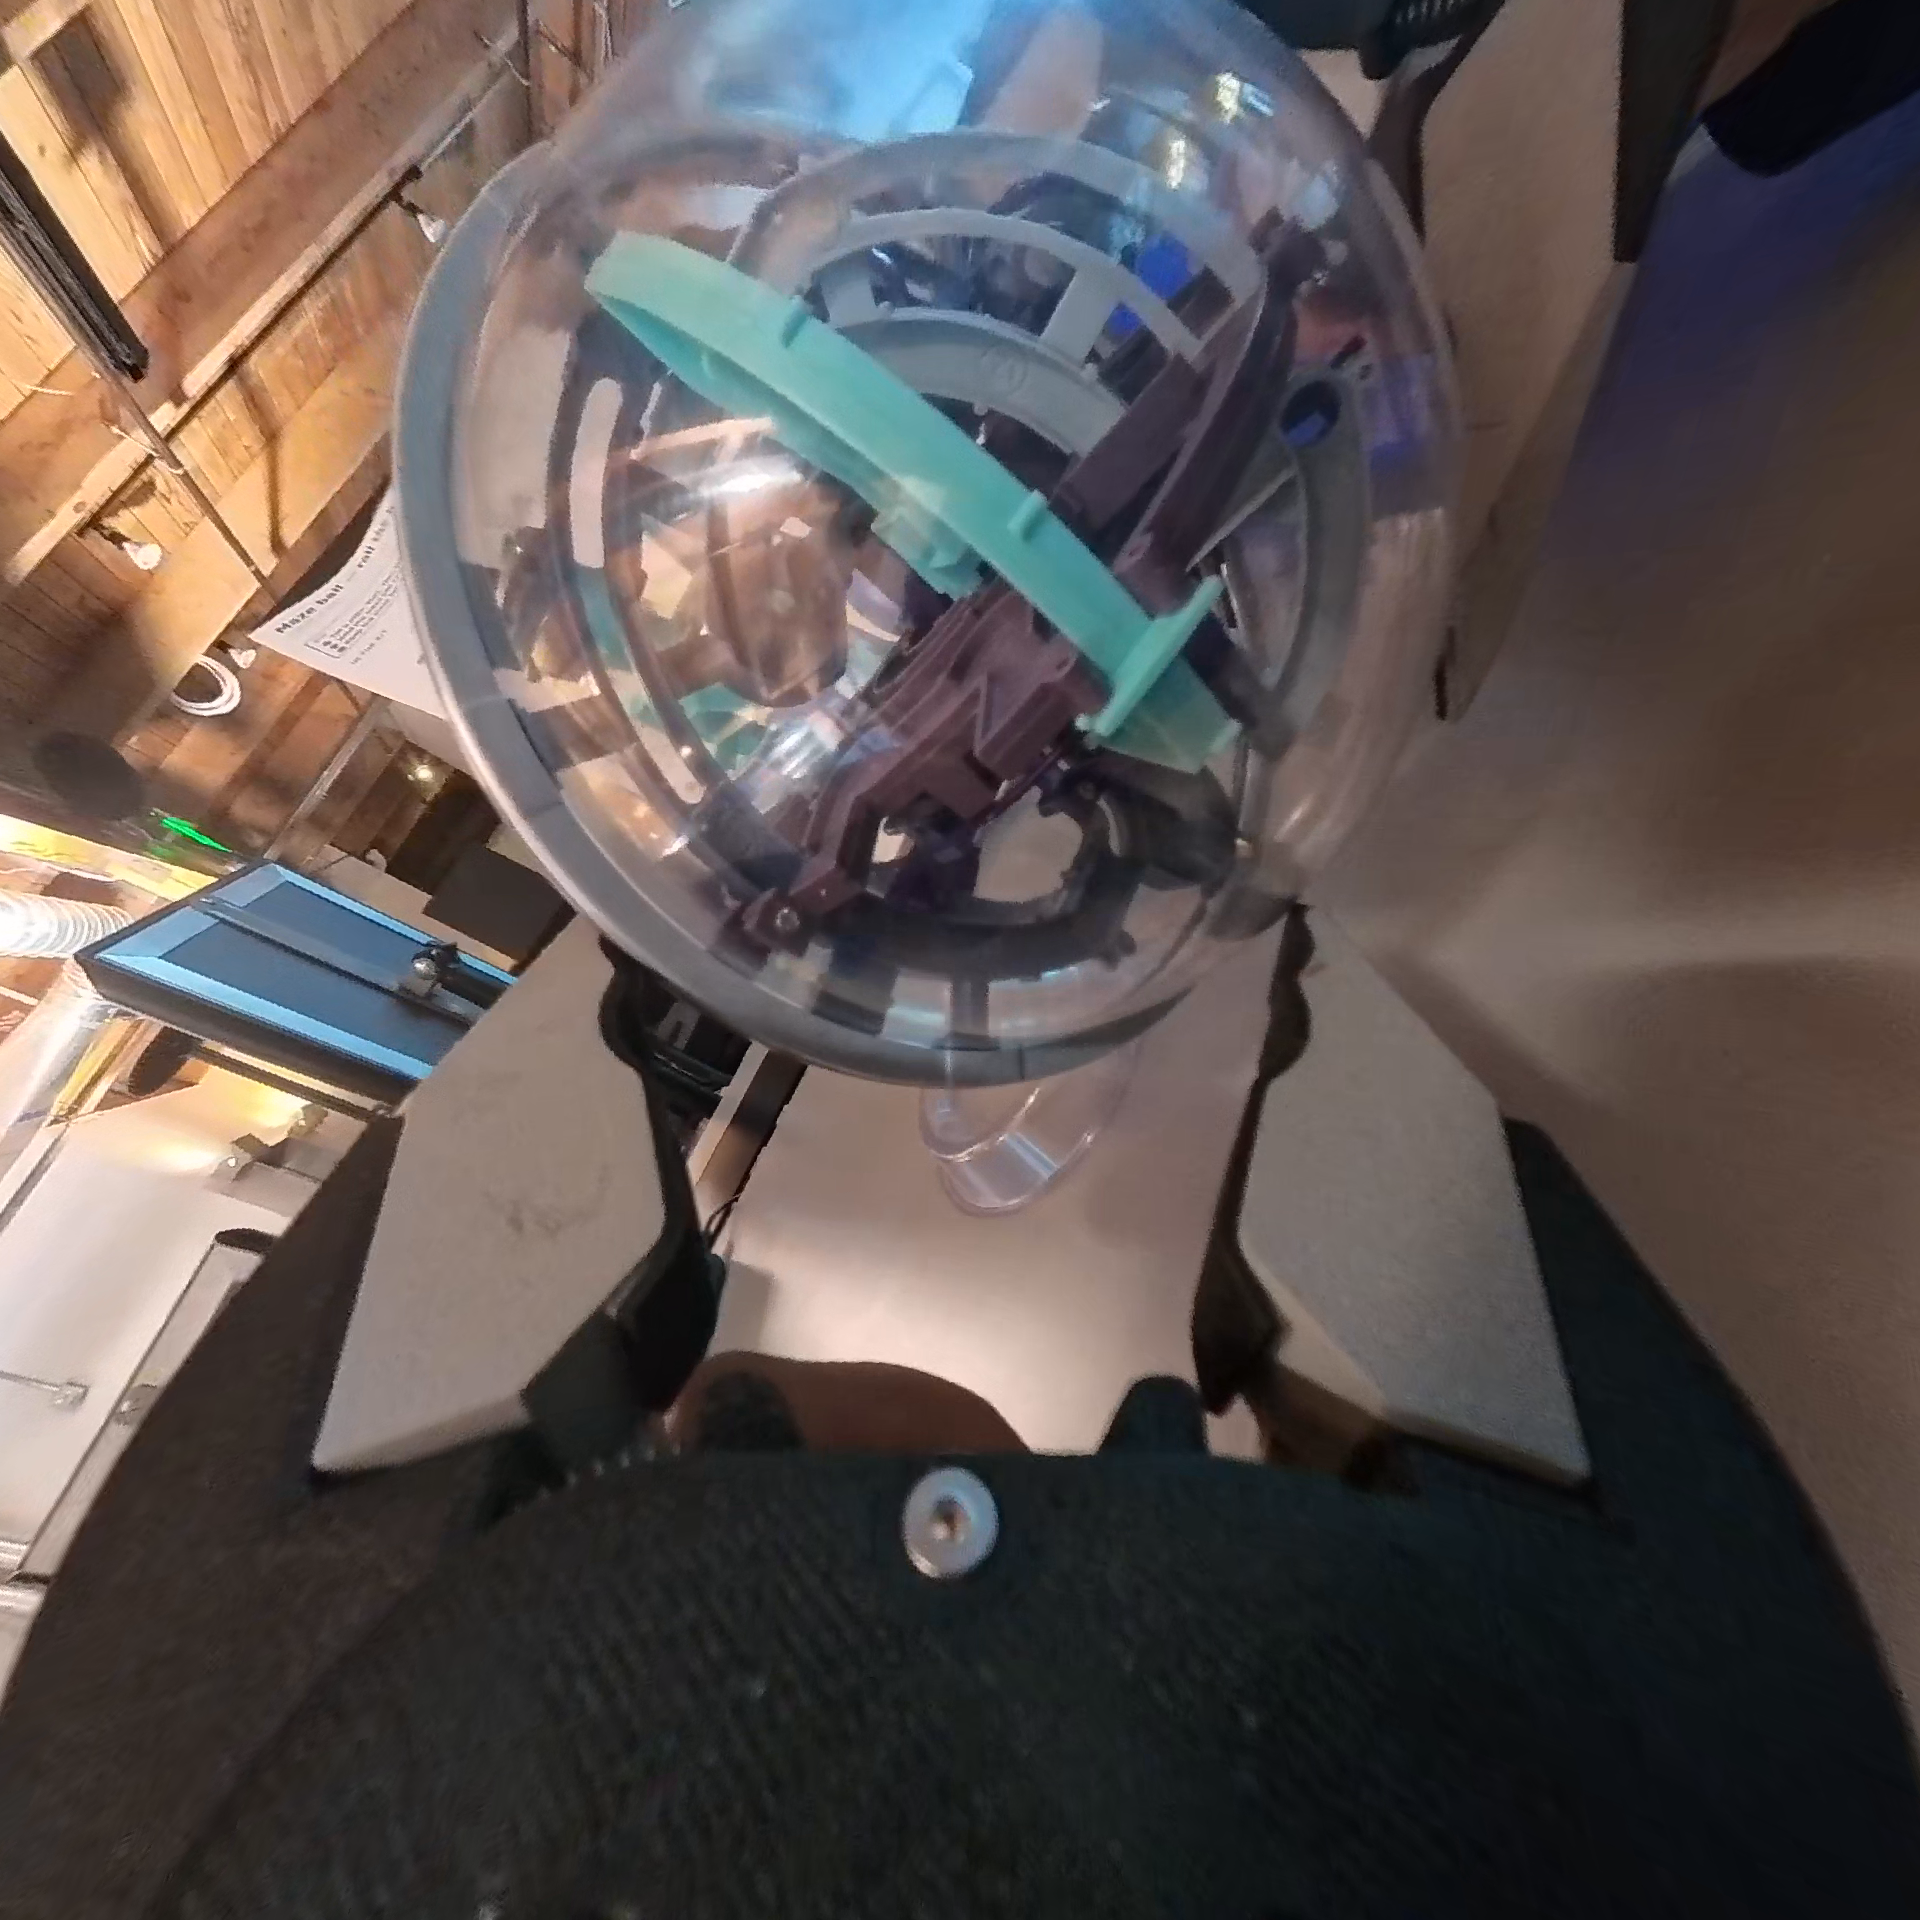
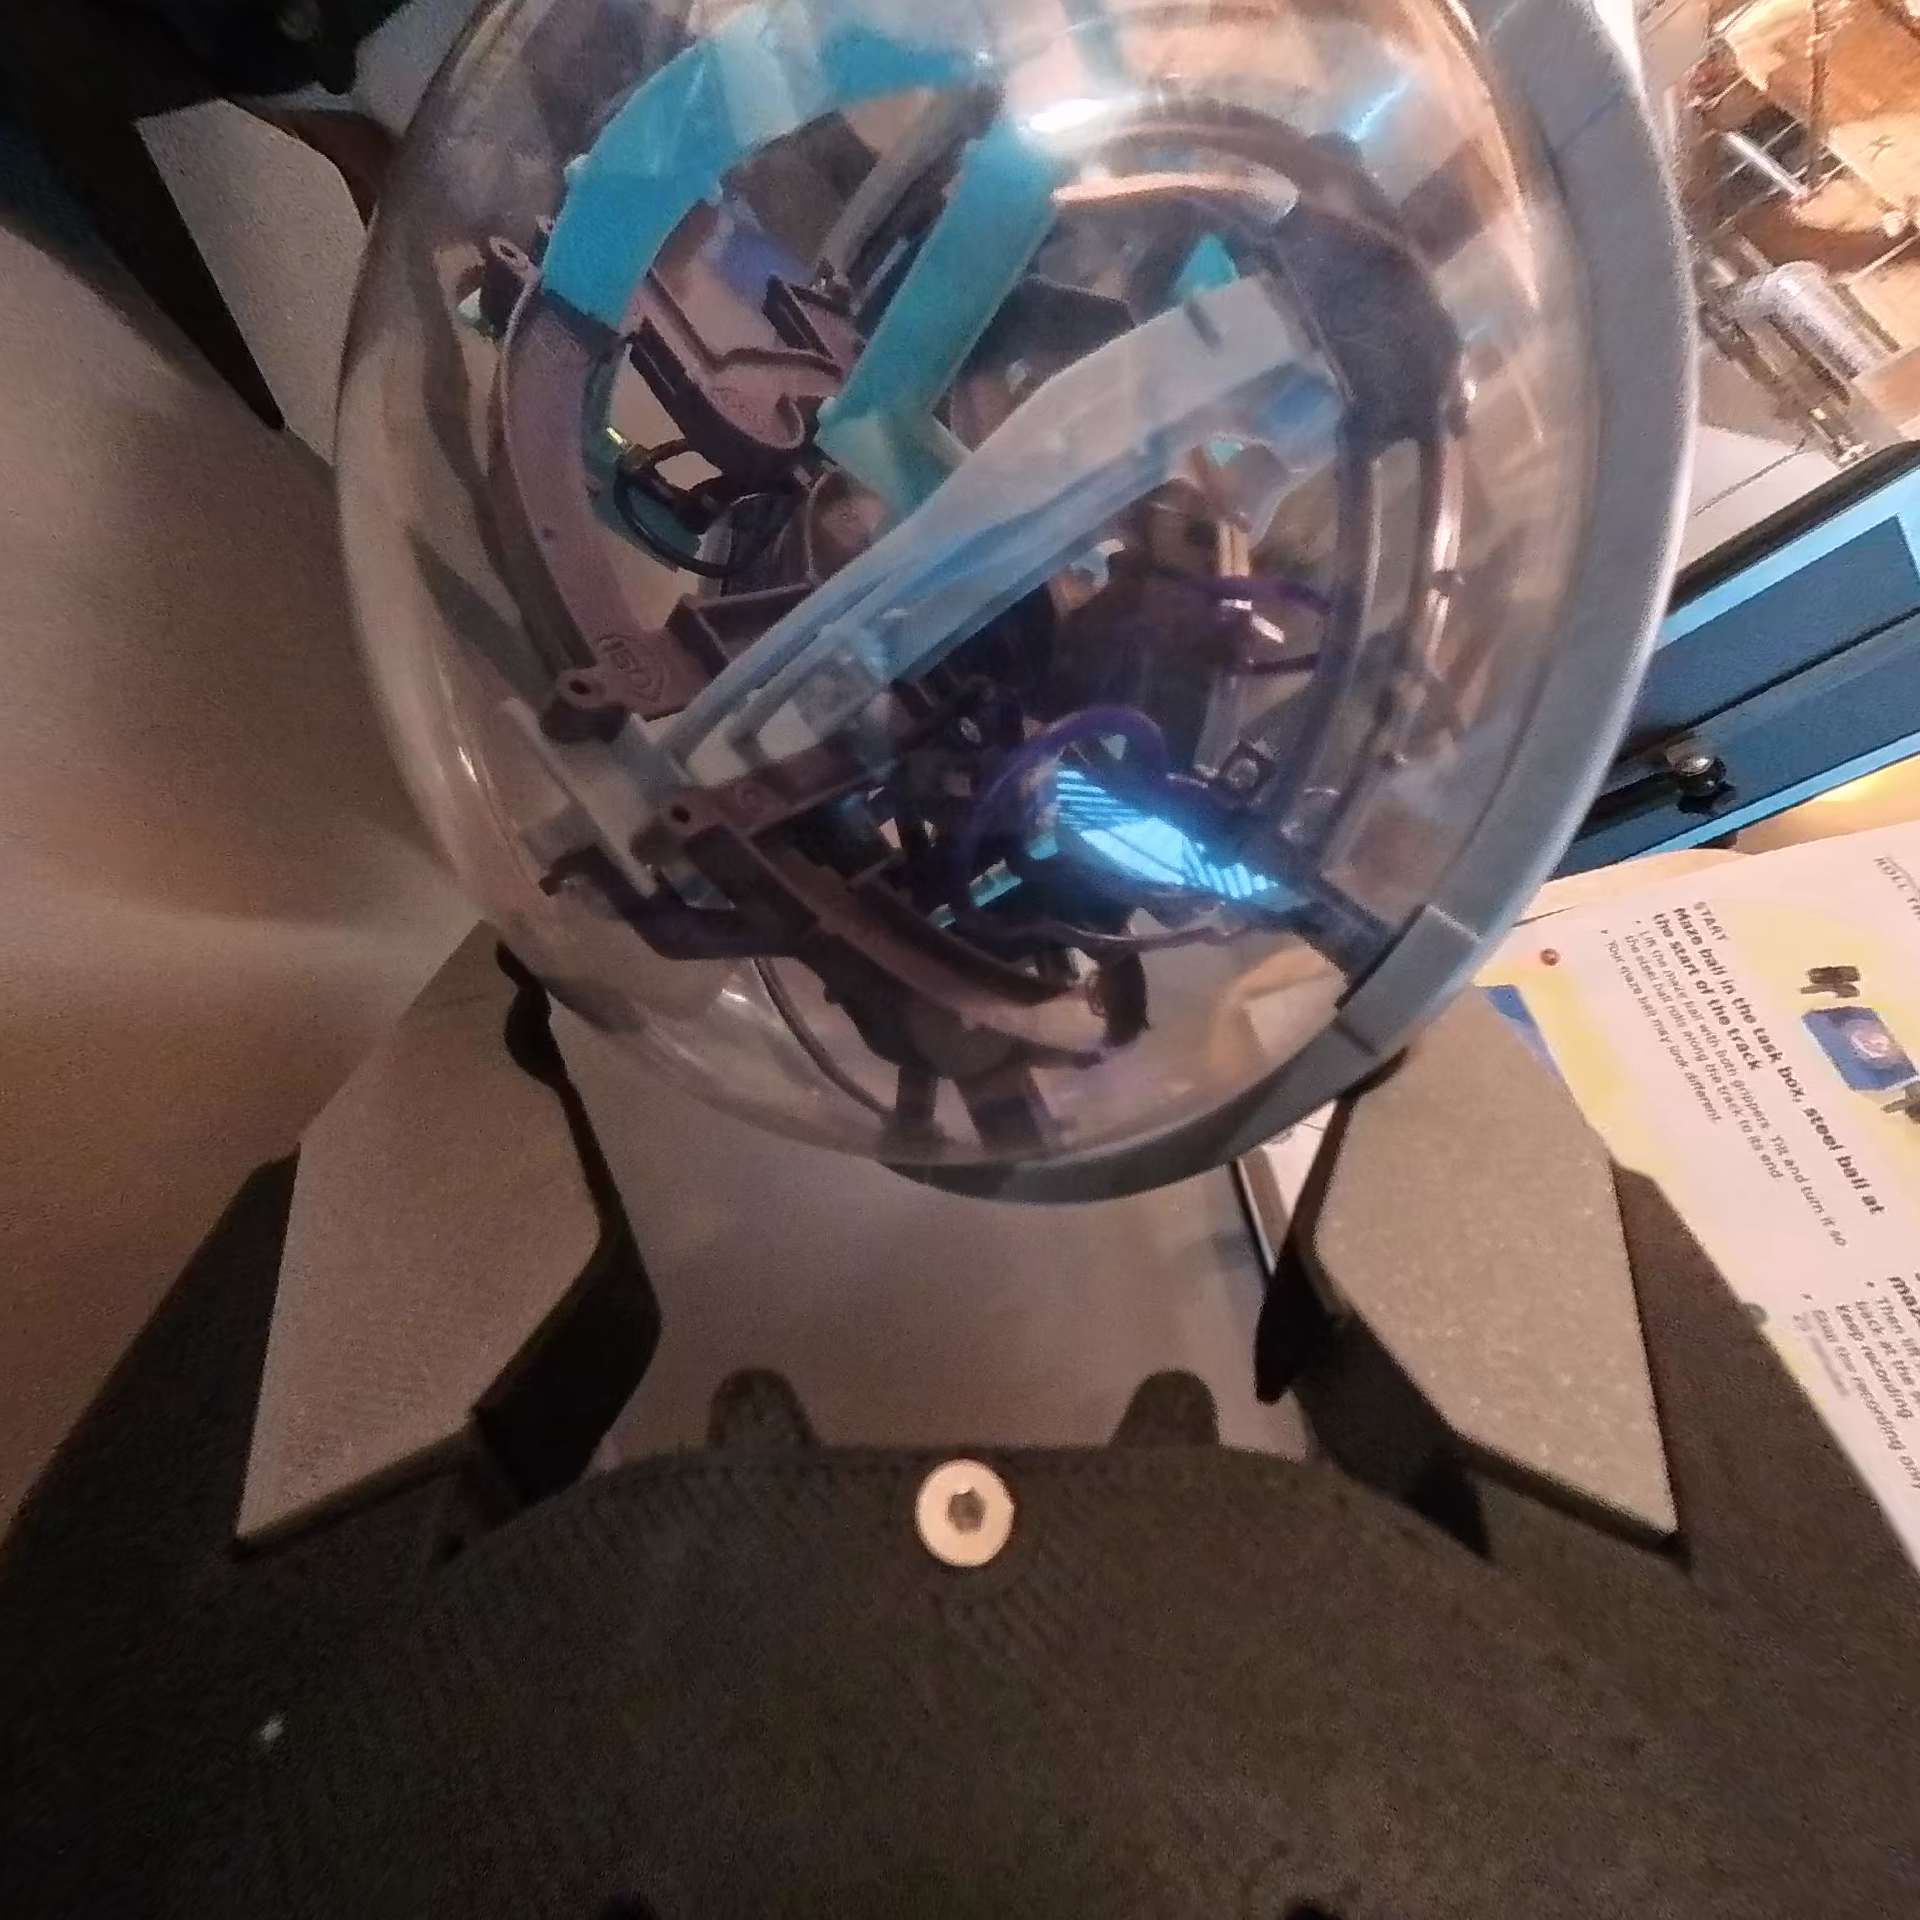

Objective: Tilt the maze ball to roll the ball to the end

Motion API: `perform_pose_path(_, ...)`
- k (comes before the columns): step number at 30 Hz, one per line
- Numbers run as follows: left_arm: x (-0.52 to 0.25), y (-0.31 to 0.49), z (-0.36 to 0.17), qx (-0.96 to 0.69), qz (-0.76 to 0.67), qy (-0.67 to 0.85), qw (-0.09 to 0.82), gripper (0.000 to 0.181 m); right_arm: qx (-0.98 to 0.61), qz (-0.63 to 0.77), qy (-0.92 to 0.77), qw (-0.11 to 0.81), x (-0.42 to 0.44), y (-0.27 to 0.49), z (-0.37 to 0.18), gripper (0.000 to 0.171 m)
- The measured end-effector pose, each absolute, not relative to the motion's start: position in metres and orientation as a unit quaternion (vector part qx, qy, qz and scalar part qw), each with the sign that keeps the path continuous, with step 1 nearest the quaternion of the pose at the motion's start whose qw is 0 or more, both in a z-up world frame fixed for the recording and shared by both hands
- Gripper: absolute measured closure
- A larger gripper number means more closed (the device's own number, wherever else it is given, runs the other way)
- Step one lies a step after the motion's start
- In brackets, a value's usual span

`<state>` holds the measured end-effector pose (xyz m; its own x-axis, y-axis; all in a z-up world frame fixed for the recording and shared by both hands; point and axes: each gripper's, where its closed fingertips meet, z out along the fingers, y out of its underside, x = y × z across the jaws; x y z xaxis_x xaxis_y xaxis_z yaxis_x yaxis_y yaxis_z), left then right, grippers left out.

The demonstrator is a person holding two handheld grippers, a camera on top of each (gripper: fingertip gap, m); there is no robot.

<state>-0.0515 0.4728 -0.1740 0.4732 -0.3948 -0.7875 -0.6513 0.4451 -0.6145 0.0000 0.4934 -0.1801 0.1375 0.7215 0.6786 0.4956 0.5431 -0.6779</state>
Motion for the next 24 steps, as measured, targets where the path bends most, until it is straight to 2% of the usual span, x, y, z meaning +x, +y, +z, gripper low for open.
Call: perform_pose_path(24,-0.049,0.475,-0.188,-0.573,0.03,0.497,0.651,0.063,-0.515,0.135,-0.652,0.539,0.003,0.493,-0.193,0.022)
